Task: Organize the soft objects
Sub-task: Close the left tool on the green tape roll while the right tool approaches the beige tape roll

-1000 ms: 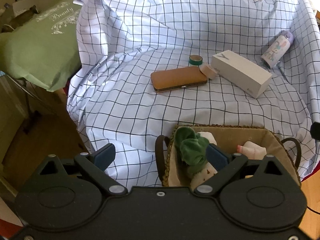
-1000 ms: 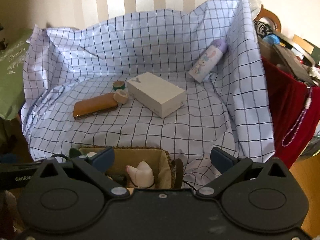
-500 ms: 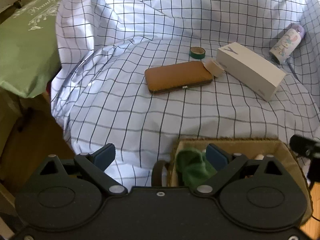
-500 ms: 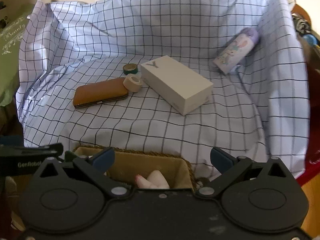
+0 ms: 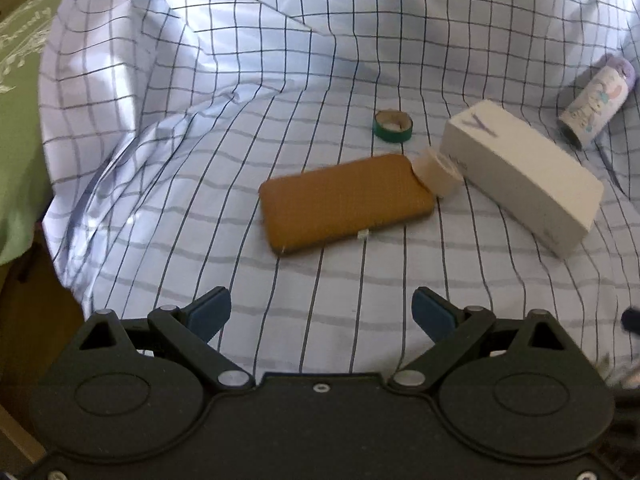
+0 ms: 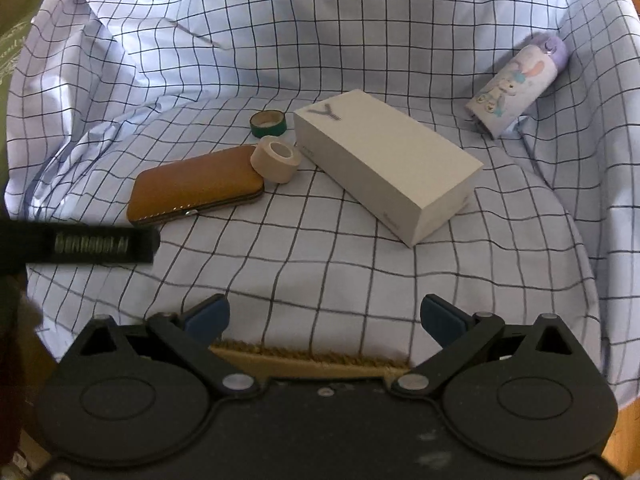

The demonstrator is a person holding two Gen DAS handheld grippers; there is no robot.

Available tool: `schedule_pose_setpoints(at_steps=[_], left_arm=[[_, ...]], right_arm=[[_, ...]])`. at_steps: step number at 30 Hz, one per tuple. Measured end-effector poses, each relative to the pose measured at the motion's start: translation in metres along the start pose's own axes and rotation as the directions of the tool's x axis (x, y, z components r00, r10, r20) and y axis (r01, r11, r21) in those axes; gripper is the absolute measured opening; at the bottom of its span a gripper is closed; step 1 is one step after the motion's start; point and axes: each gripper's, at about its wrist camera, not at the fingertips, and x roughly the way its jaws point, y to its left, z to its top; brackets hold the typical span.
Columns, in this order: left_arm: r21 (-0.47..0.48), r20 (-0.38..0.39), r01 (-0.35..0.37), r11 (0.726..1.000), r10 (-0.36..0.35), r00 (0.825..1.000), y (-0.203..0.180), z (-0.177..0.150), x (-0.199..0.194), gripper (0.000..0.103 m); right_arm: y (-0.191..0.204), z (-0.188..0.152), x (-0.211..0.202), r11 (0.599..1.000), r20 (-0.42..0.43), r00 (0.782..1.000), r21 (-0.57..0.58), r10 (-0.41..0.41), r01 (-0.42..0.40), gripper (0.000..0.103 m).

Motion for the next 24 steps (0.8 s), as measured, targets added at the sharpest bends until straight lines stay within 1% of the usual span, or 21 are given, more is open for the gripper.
schedule_pose_setpoints(at_steps=[4,9,13,18,21,24], left_arm=[[-0.008,0.014,0.005,1.000,-0.005,1.000,-0.001,0.026,0.015,0.094],[-0.019,0.010,0.036,0.999,-0.036,0.999,-0.003,0.062,0.041,0.094],[-0.023,-0.003,0.048,0.999,-0.048,0.999,-0.007,0.089,0.066,0.094],[-0.025,-0.027,0.055,0.998,-0.056,0.998,-0.014,0.115,0.099,0.094],[-0.052,-0.050,0.066,0.996,-0.068,0.996,-0.017,0.130,0.116,0.090],[-0.094,-0.057,0.076,0.993,-0.082,0.995,-0.021,0.146,0.128,0.089]], right_arm=[[0.006,0.005,0.013,1.000,0.010,1.000,-0.002,-0.001,0.001,0.102],[0.009,0.009,0.023,1.000,0.028,1.000,-0.005,-0.001,0.001,0.102],[0.009,0.010,0.030,1.000,0.035,0.999,-0.009,-0.003,0.004,0.102],[0.004,0.012,0.040,1.000,0.023,1.000,0.007,0.007,-0.007,0.102],[-0.001,0.012,0.044,1.000,0.020,1.000,0.018,0.008,-0.008,0.102],[-0.005,0.013,0.046,0.999,0.016,1.000,0.033,0.013,-0.013,0.102]])
